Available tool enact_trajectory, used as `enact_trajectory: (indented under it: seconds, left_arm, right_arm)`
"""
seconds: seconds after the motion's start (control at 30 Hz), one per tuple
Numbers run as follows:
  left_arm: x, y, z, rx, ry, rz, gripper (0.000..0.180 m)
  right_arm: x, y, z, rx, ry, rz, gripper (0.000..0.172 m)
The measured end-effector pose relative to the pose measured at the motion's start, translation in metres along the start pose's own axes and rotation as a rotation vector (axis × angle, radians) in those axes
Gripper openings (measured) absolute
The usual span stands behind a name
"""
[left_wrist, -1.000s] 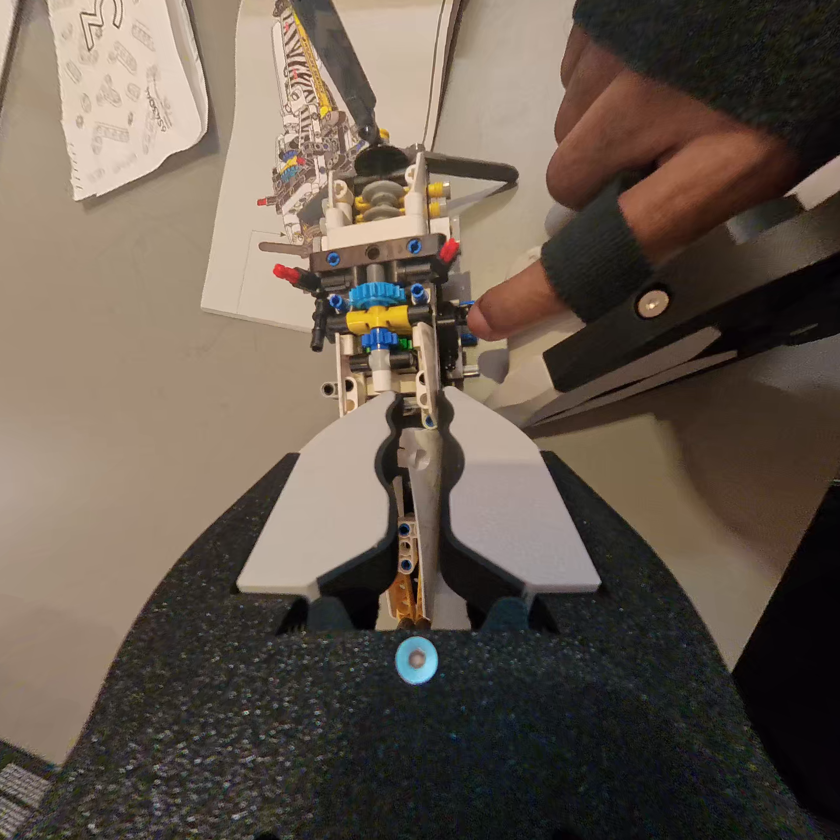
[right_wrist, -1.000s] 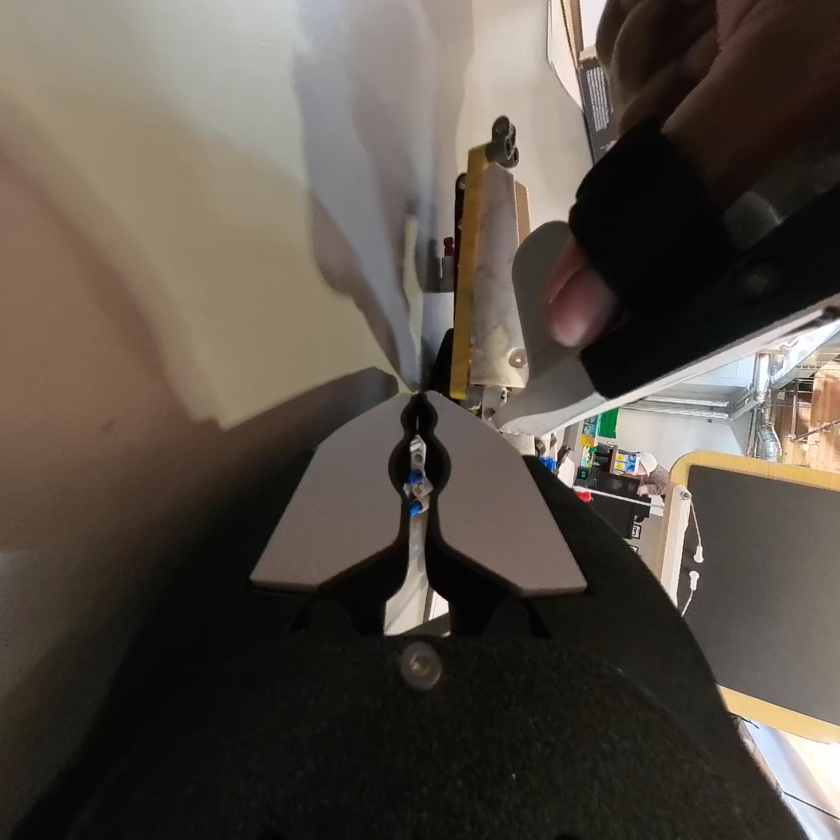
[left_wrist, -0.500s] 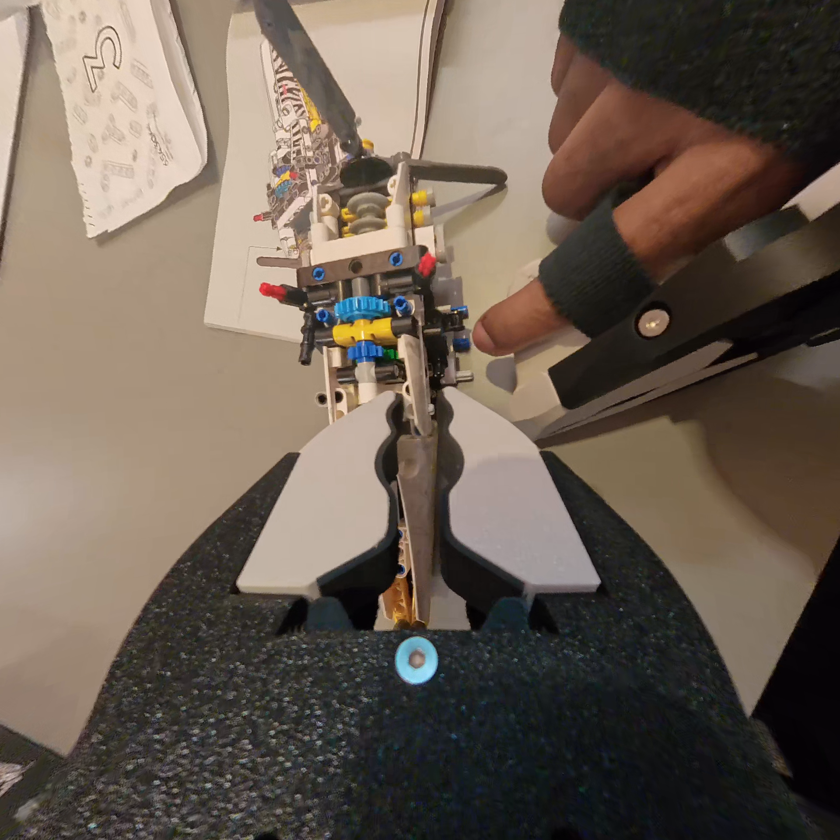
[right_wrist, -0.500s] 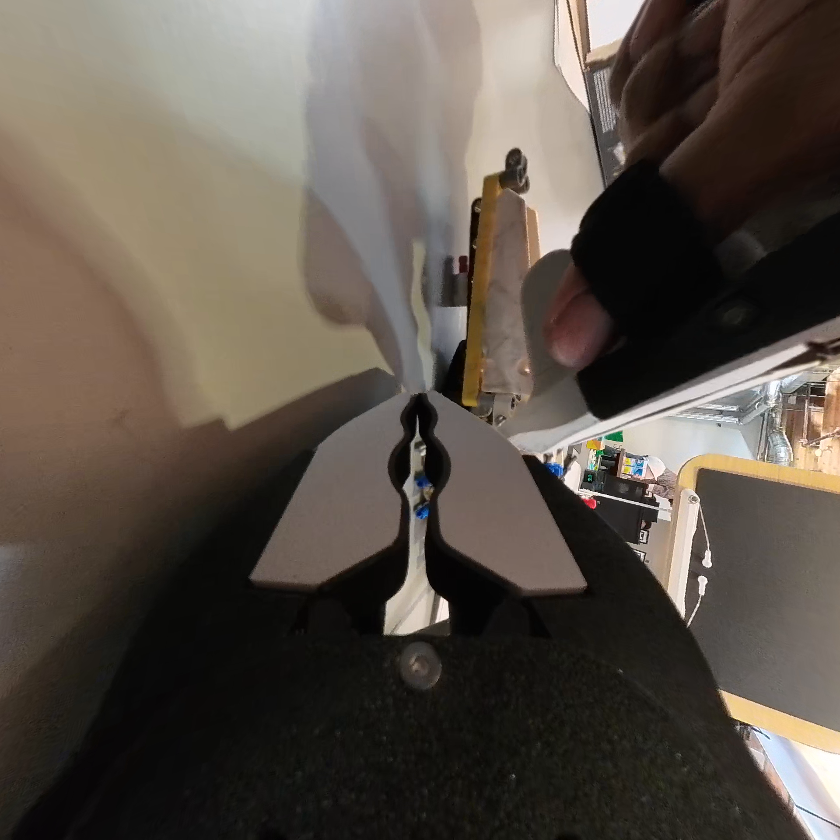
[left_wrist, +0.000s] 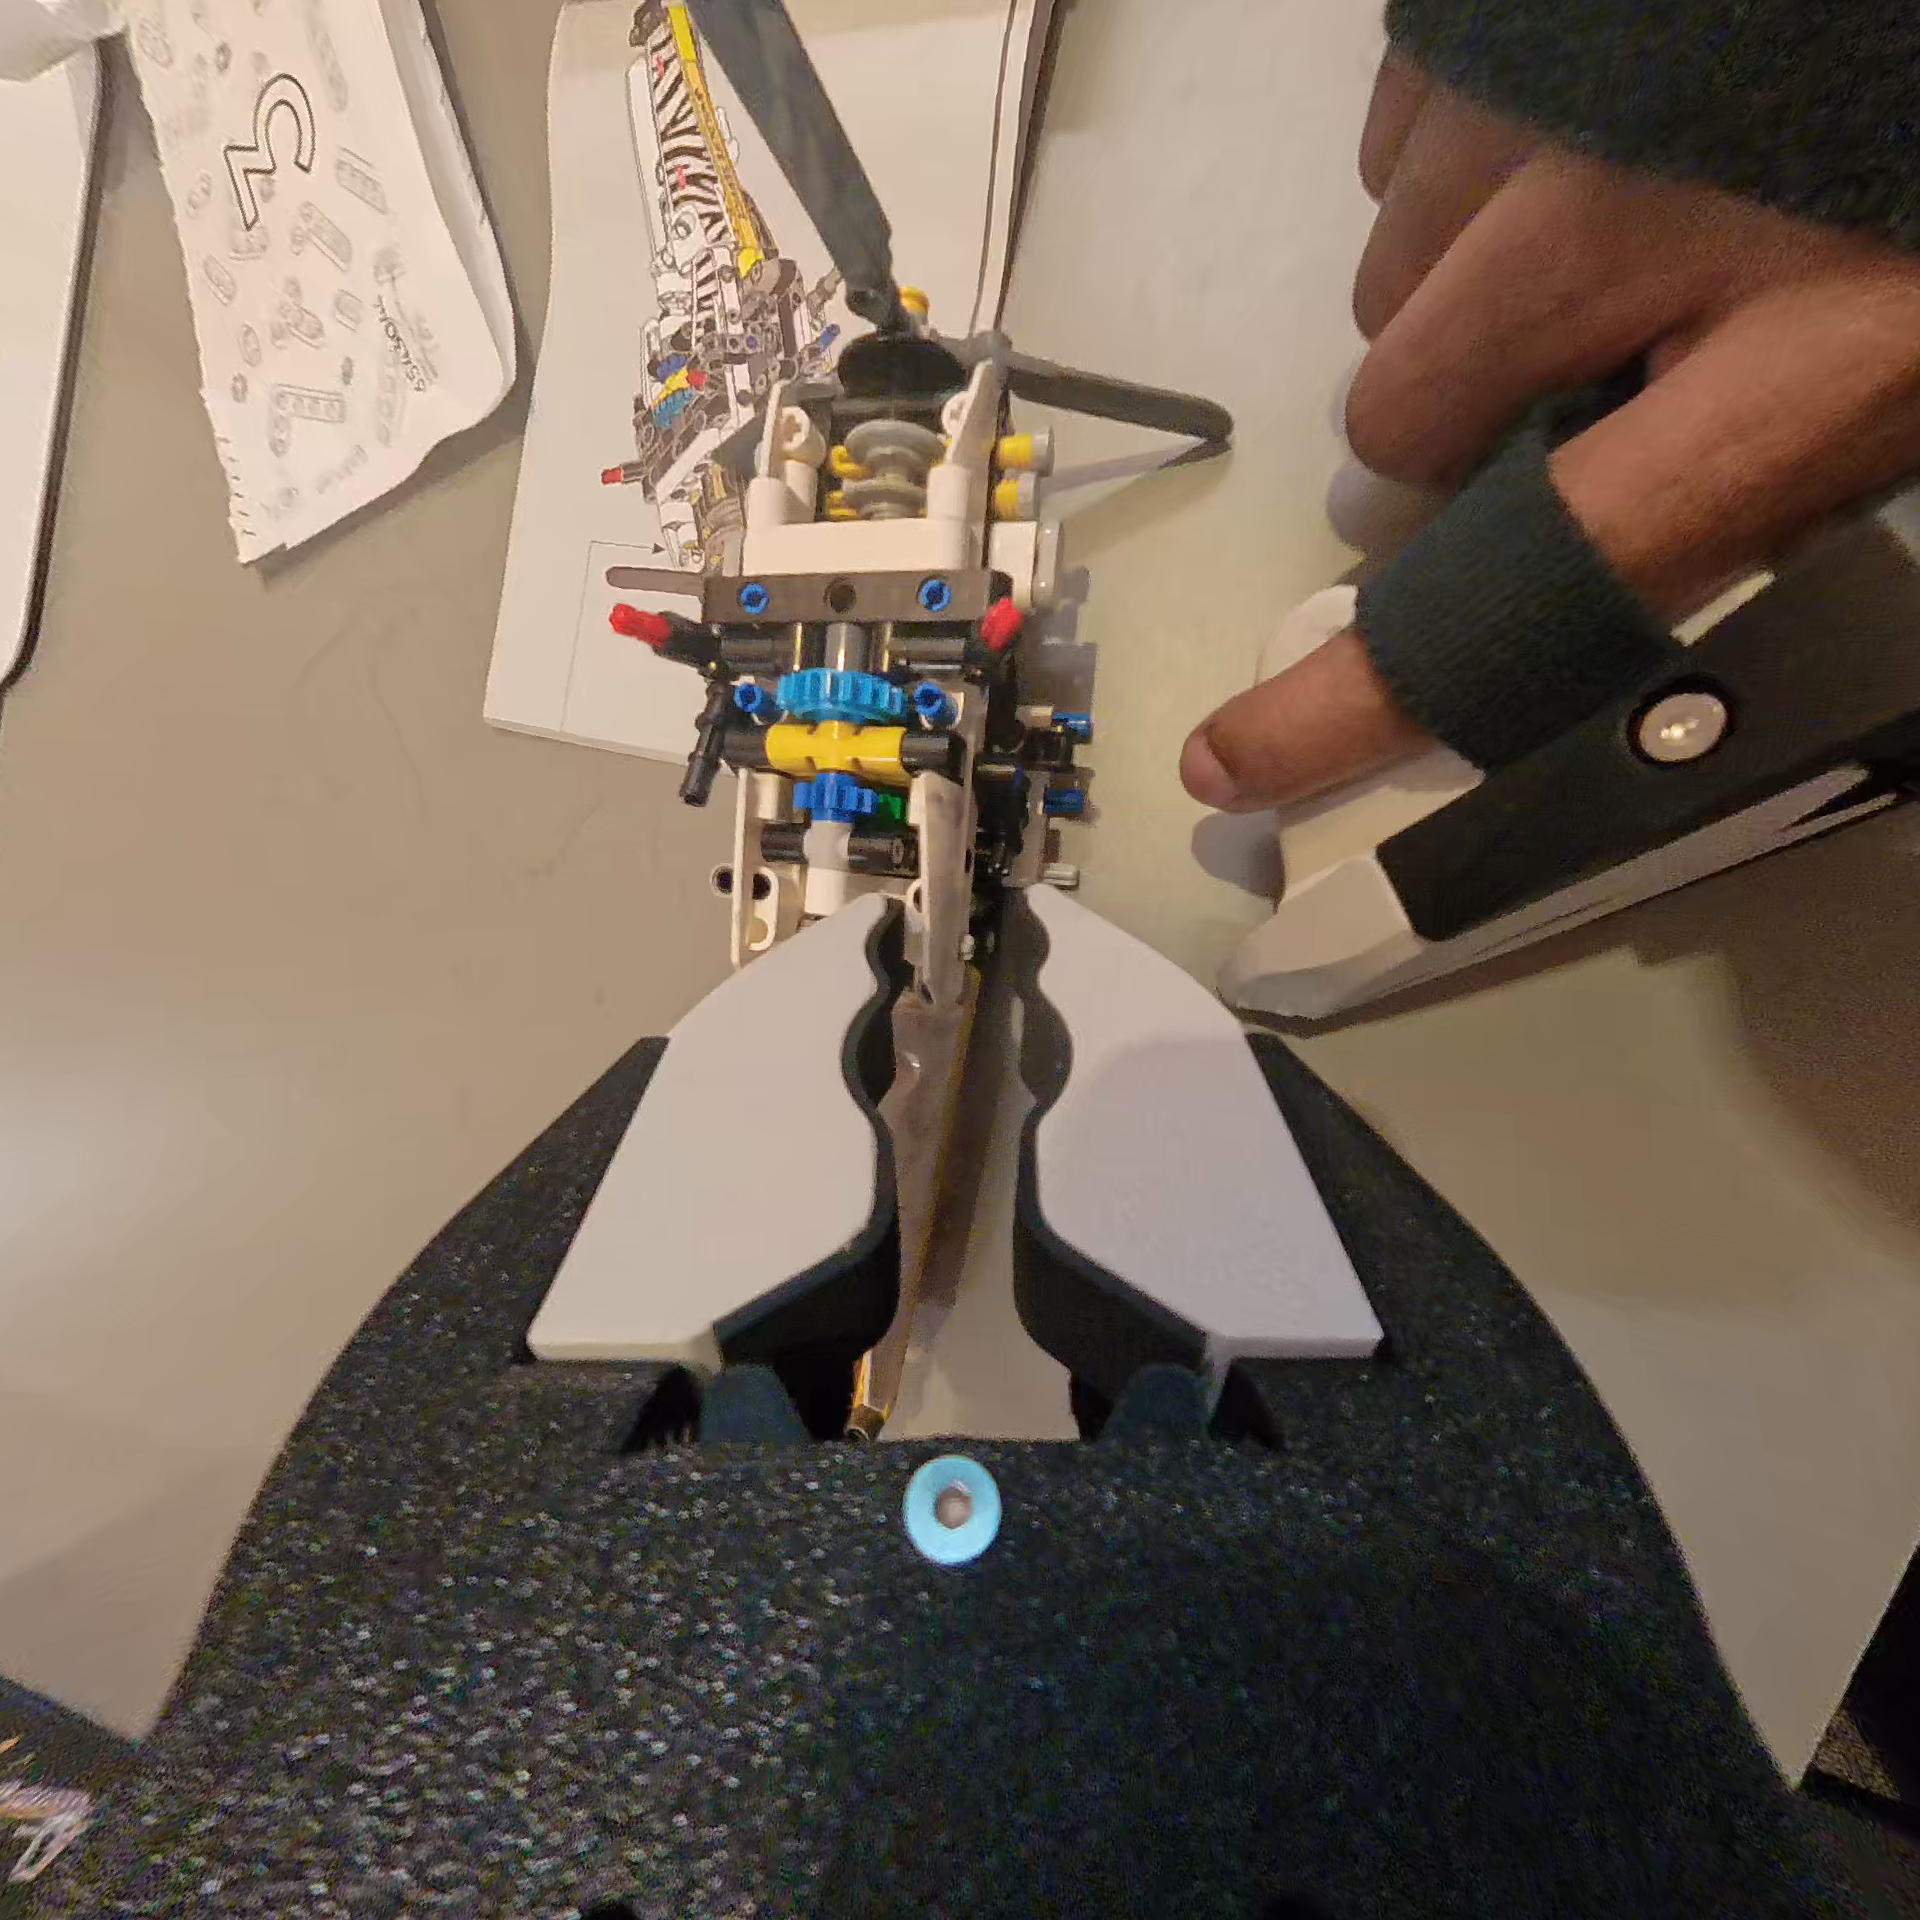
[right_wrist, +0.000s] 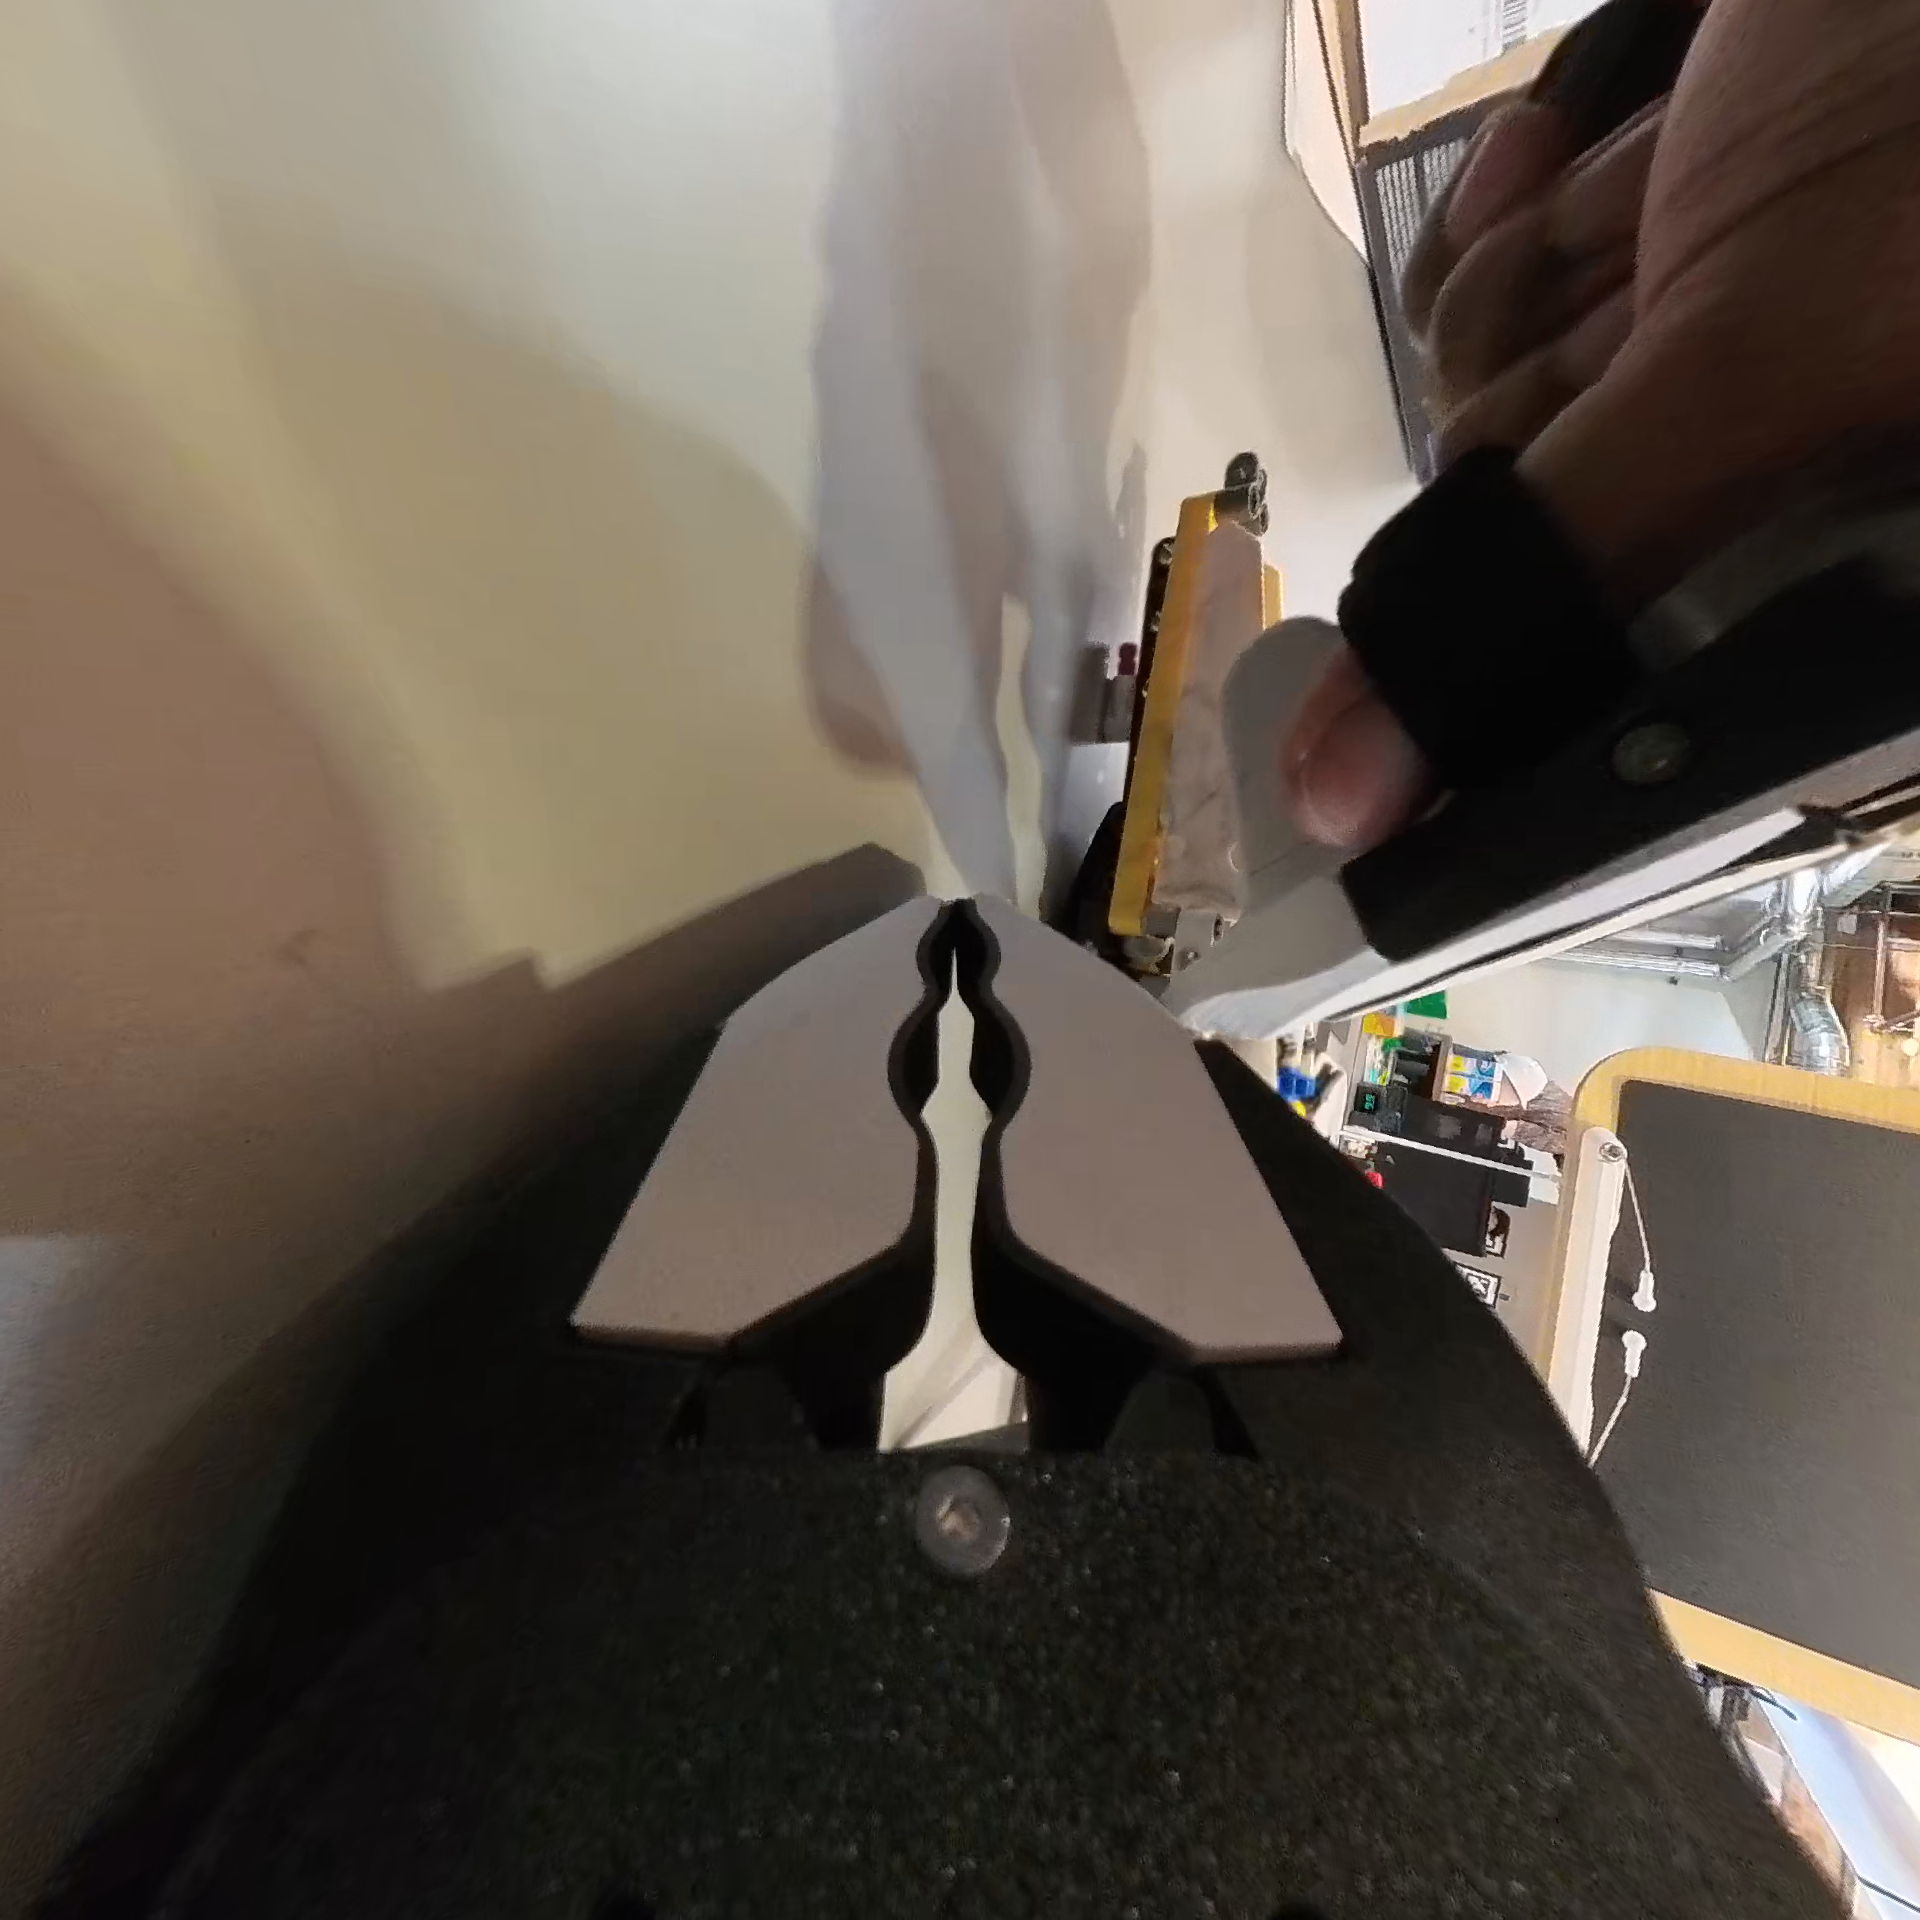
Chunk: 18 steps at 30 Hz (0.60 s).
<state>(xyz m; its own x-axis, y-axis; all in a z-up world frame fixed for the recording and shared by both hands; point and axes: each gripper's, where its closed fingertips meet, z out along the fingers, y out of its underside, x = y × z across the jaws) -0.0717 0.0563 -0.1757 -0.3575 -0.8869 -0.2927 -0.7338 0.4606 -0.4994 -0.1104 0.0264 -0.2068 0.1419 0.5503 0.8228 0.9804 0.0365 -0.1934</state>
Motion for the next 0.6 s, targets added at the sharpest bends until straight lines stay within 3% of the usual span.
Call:
enact_trajectory:
  seconds: [0.3, 0.6]
  left_arm:
    - [0.000, -0.006, 0.003, 0.097, 0.194, -0.212, 0.009]
    - [0.002, -0.005, -0.004, 0.175, 0.285, -0.440, 0.009]
  right_arm:
    - [0.002, 0.003, -0.001, -0.002, 0.012, -0.007, 0.000]
    - [0.040, 0.028, -0.010, -0.033, 0.200, 0.094, 0.000]
